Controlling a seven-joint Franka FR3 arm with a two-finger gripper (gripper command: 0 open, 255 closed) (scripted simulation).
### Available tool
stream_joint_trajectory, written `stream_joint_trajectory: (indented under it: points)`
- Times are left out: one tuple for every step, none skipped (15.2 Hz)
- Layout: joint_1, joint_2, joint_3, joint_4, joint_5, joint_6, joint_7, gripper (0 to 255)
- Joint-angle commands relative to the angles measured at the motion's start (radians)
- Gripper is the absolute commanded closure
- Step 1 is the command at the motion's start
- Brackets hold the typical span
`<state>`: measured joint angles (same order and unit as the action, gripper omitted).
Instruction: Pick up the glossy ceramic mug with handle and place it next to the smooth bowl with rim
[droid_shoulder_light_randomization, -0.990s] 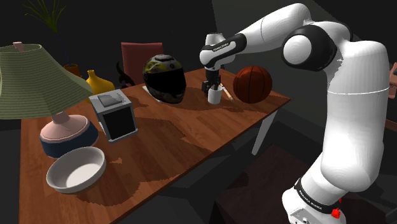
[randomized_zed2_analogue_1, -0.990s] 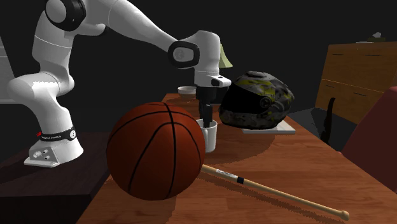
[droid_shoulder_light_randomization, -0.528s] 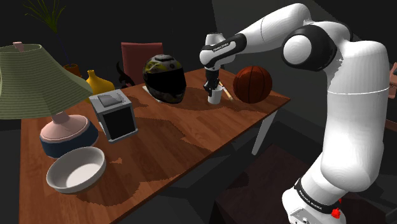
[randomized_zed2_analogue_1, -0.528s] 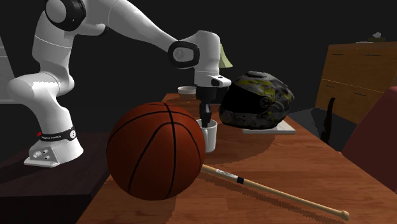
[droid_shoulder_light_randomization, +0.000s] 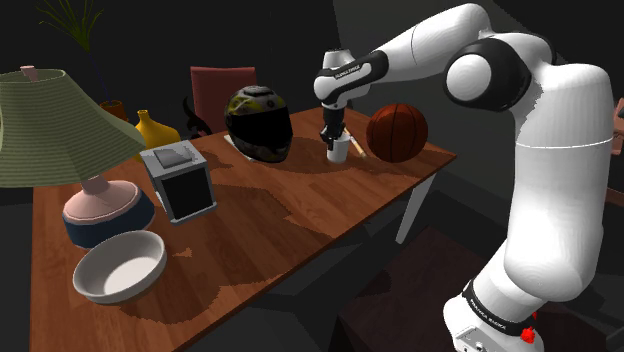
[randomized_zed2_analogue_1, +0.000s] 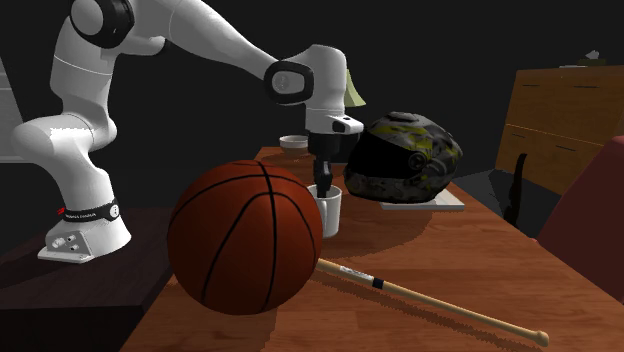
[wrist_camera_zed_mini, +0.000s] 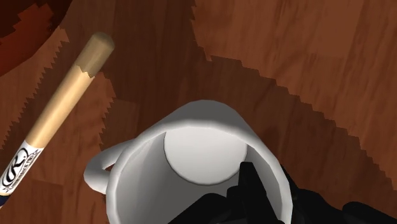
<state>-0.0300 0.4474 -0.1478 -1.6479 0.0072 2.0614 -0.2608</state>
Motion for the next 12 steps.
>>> stream_joint_trajectory:
  points:
    - [0.000,-0.010,-0.001,0.010,-0.001,-0.019,0.000,255]
    - [0.000,-0.014,-0.001,0.016,-0.002,-0.031,0.000,255]
    - [0.001,-0.019,-0.001,0.023,-0.002,-0.042,-0.001,255]
    - [0.001,-0.024,-0.002,0.030,-0.003,-0.053,-0.001,255]
    - [0.001,-0.028,-0.002,0.037,-0.004,-0.065,-0.001,255]
    - [0.001,-0.032,-0.002,0.044,-0.004,-0.076,-0.001,255]
    - [0.001,-0.036,-0.003,0.052,-0.005,-0.088,-0.001,255]
    - [0.001,-0.040,-0.003,0.060,-0.005,-0.100,-0.001,255]
    - [0.001,-0.044,-0.003,0.068,-0.006,-0.112,-0.001,255]
    - [0.001,-0.047,-0.004,0.077,-0.006,-0.124,-0.002,255]
    - [0.001,-0.051,-0.004,0.086,-0.006,-0.136,-0.002,255]
    - [0.001,-0.054,-0.004,0.095,-0.007,-0.148,-0.002,255]
